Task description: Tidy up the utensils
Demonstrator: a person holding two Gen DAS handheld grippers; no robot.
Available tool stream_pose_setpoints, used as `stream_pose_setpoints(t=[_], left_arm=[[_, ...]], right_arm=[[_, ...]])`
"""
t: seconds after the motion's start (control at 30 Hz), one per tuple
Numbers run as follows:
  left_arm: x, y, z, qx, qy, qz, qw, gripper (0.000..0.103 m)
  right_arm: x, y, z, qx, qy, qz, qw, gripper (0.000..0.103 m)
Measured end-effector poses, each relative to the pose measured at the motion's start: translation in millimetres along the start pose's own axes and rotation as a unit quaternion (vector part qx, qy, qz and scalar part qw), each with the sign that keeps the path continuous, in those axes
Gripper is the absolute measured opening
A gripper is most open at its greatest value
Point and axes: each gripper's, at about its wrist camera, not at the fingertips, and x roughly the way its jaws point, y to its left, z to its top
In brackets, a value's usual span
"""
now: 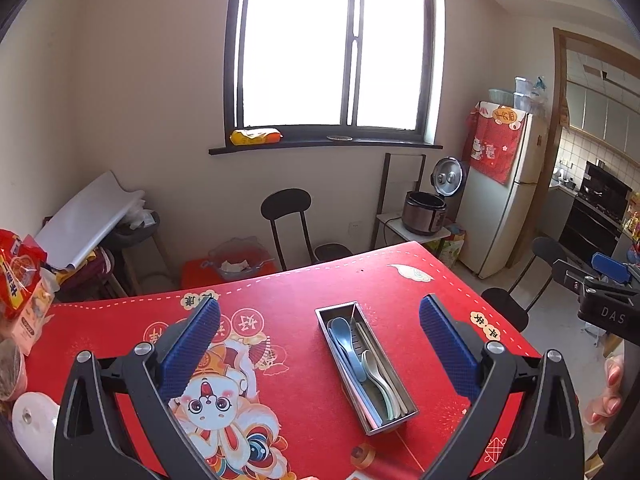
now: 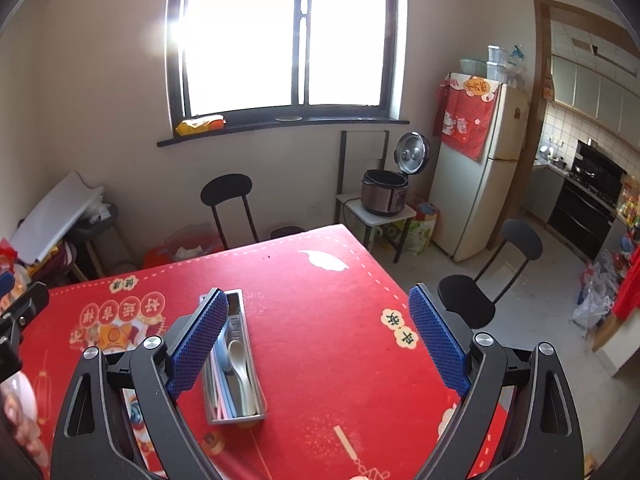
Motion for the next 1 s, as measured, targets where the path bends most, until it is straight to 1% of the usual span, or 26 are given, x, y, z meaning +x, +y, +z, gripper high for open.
stream_pose_setpoints(t=[0.2, 0.43, 1.0], left_arm=[[0.6, -0.7, -0.9, -0.002, 0.001, -0.002, 1.0, 0.097], [1.7, 2.7, -1.4, -0.01, 0.003, 0.0, 0.9999, 0.097], [4.5, 2.8, -0.1, -0.011, 0.006, 0.003, 0.9999, 0.097]], right_arm=[[-3.2, 0.8, 1.5, -0.002, -0.004, -0.006, 1.0, 0.089], [-2.1, 3.0, 1.5, -0.004, 0.0, -0.004, 1.0, 0.089], [-1.6, 5.0, 2.0, -0.006, 0.001, -0.002, 1.0, 0.089]])
